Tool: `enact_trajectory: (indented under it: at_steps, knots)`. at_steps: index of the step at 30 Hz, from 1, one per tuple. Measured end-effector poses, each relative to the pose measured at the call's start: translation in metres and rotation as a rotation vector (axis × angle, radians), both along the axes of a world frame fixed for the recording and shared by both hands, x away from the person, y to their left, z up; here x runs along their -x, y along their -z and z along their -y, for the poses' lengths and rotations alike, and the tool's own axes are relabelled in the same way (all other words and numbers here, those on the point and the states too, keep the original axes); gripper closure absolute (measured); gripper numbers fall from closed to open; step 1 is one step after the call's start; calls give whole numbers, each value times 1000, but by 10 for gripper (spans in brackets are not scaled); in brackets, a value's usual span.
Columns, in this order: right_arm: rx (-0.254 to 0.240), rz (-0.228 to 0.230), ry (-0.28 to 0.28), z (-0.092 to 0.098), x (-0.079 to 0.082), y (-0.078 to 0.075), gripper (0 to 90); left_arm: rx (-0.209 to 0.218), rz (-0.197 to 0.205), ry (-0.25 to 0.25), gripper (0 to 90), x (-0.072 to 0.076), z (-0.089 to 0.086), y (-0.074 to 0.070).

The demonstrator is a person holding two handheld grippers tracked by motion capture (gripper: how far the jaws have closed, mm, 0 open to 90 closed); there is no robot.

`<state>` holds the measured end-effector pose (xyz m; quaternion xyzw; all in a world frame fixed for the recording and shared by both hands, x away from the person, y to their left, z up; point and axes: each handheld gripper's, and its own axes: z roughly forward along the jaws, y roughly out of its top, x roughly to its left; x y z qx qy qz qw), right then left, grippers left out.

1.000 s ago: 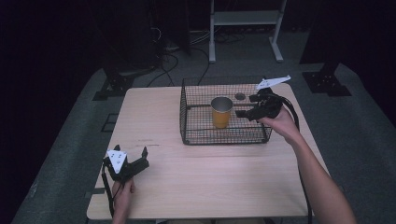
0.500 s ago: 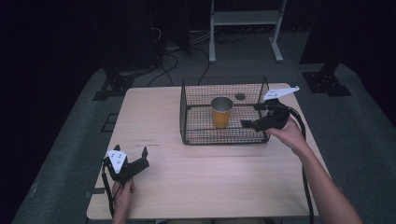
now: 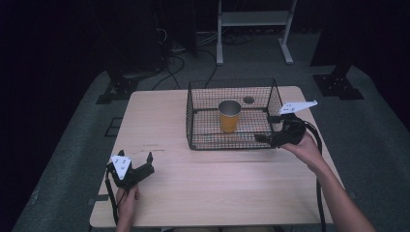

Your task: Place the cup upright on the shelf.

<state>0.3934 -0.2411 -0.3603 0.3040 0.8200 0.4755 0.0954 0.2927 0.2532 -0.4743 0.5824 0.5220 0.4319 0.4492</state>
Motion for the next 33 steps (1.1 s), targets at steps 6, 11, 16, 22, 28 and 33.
enact_trajectory:
  at_steps: [6,11,16,22,28,33]
  knots:
    - [-10,-12,1,4,8,11,10,-1,0,0,8,0,0,0]
    - [-20,-15,-4,6,15,18,10,-4,-1,1,8,0,0,0]
    - [-23,-17,-8,7,21,22,10,-5,0,1,8,0,0,0]
    - [-31,-12,-7,9,28,27,10,-7,1,2,8,0,1,0]
    - [-40,-11,8,15,35,35,10,-7,1,2,8,0,1,0]
    - [-43,-21,19,18,39,44,10,-7,1,2,8,0,1,0]
